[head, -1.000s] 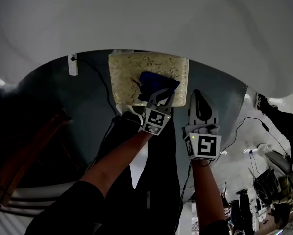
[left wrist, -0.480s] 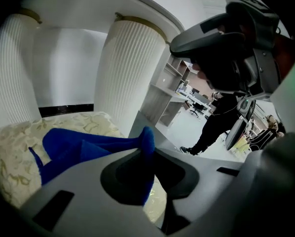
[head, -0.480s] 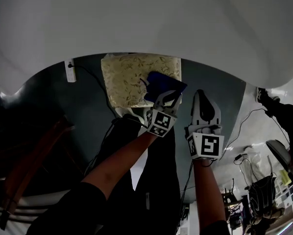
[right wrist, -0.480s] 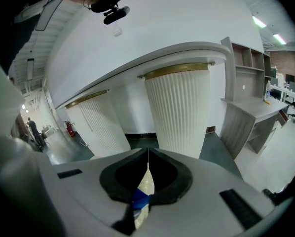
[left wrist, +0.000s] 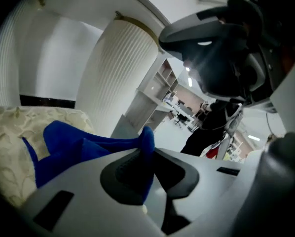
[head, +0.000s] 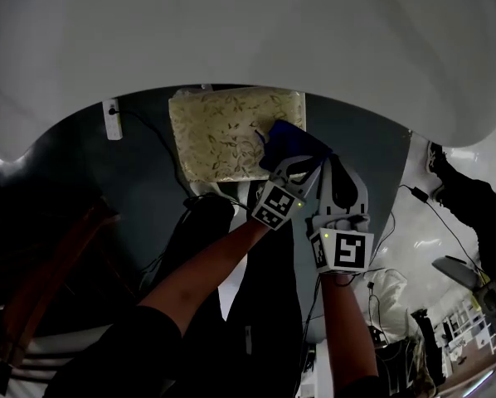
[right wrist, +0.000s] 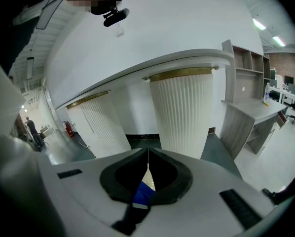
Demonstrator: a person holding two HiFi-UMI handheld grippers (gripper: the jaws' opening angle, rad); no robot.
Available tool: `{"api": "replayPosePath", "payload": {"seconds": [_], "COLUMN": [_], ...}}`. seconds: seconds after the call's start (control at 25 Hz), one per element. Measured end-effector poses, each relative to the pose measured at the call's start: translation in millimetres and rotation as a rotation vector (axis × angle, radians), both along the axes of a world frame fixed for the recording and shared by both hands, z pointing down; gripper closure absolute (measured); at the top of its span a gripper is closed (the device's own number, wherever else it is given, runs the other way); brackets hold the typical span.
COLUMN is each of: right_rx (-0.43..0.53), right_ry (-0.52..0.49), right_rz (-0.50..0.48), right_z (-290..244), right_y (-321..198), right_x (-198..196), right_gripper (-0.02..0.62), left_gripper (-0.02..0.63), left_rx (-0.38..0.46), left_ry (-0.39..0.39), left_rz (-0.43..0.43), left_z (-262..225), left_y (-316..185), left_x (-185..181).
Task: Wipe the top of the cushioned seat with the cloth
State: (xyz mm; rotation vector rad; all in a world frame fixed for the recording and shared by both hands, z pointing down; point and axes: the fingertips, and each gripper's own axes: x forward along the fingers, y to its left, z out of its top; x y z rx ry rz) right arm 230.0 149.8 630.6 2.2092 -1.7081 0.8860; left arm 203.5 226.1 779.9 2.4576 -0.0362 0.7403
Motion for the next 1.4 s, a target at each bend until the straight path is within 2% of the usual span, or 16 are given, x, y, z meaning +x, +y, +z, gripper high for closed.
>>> {"api": "replayPosePath", "payload": {"seconds": [0.08,0.16,0.44,0.56,0.72,0.84,0.96,1.08,1.2,1.28,1.4], "right_rx": [0.005,0.006,0.058,0.086,0.145,0.182,0.232,0.269,0.301,0.33,0.355], "right_ry": [0.01,0.016,0.024,0.025,0.053,0.044,0.023,0.041,0.052,0.054,0.067], "right_rz": [0.016,0.028,0.065,0.041,0.014,0.008,-0.028,-0.084,-0.139,-0.173,-0.224], "right_z": [-4.8,-11.2,-58.4,-88.3,-139.5,-185.2,-232.4,-274.7,-317.1,-346.3,-389.2], "right_y": [-1.9,-2.0,-6.7,-11.4,-26.5,-24.5,-25.0,-34.4,-39.1,-47.0,-64.6], "right_x": [-3.7,-8.9,-45.4,-74.5,-105.8,-133.6,-162.7,-186.3,-206.2,-212.7,-220.0], "right_gripper": [0.557,0.557,0.557,0.557,0.557,0.557,0.557,0.557,0.557,0.557,0.557], "left_gripper": [0.549,0.549,0.549,0.549,0.549,0.549,0.549,0.549,0.549,0.549,0.549], "left_rx": [-0.063,-0.081,0.019,0.045,0.084,0.142,0.235,0.328,0.372,0.397,0.483], "left_ry": [0.066,0.099,0.192,0.224,0.221,0.211,0.215,0.238,0.267,0.286,0.312], "left_rz": [0.026,0.037,-0.034,-0.09,-0.155,-0.198,-0.246,-0.275,-0.347,-0.383,-0.421], "left_z": [-8.1,-18.7,-94.3,-131.1,-196.0,-258.2,-318.8,-384.9,-441.6,-477.1,-528.1], "left_y": [0.2,-2.8,-48.5,-71.3,-101.1,-106.9,-116.9,-138.7,-149.1,-156.7,-173.7], "left_x": [0.9,-1.5,-34.8,-60.5,-104.5,-144.0,-176.6,-196.6,-220.6,-231.8,-246.0]}}
